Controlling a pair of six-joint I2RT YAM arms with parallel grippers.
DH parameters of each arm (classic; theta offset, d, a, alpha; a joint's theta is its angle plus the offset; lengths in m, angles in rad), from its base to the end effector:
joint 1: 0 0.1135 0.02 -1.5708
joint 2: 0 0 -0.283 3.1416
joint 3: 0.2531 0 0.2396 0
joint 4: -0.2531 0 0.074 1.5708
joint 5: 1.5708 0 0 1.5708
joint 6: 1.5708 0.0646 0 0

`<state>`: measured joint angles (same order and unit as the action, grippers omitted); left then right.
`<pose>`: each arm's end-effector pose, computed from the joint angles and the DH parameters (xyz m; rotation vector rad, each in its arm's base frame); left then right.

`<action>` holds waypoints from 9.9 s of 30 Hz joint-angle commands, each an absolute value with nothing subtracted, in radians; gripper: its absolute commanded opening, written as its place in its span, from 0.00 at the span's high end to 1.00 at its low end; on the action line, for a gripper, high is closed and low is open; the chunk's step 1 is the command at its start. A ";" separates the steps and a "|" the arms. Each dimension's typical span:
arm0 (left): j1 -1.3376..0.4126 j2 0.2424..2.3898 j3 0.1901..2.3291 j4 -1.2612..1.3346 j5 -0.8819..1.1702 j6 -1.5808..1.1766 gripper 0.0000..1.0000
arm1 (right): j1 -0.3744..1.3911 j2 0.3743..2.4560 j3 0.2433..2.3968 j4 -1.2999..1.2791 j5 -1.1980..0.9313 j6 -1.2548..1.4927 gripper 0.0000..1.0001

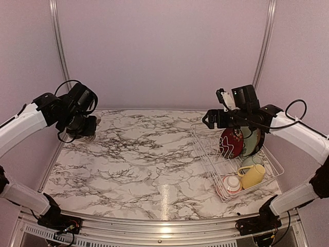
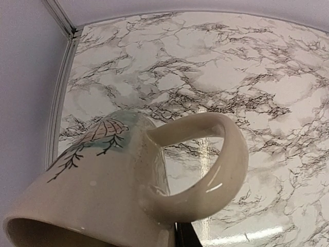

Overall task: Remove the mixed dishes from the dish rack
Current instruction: Place the cup at the center of the board, then grab the cup from the dish rack, then pass from the right arm to the left, then place the cup at the center of the board.

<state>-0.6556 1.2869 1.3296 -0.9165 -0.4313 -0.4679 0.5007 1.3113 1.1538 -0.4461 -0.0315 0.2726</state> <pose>0.2187 -0.1341 0.3533 0.0338 2.3412 -0.0190 0.2622 0.1458 0.3312 -0.2701 2.1969 0.4706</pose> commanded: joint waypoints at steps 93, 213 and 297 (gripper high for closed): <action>-0.731 1.103 0.935 0.057 0.156 -0.551 0.01 | 0.165 1.112 0.999 -0.917 0.116 0.480 0.01; -0.820 1.303 0.863 0.777 0.389 -0.796 0.02 | 0.533 1.388 1.004 0.635 -0.711 1.131 1.00; -0.610 1.349 1.215 -0.952 -0.195 -0.055 1.00 | 0.567 1.446 1.031 0.114 -0.527 0.649 0.02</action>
<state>-0.6617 1.2564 1.1648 -0.9550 -0.2821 -0.1455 0.5755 1.4925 1.0161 0.1951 -0.5568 0.7006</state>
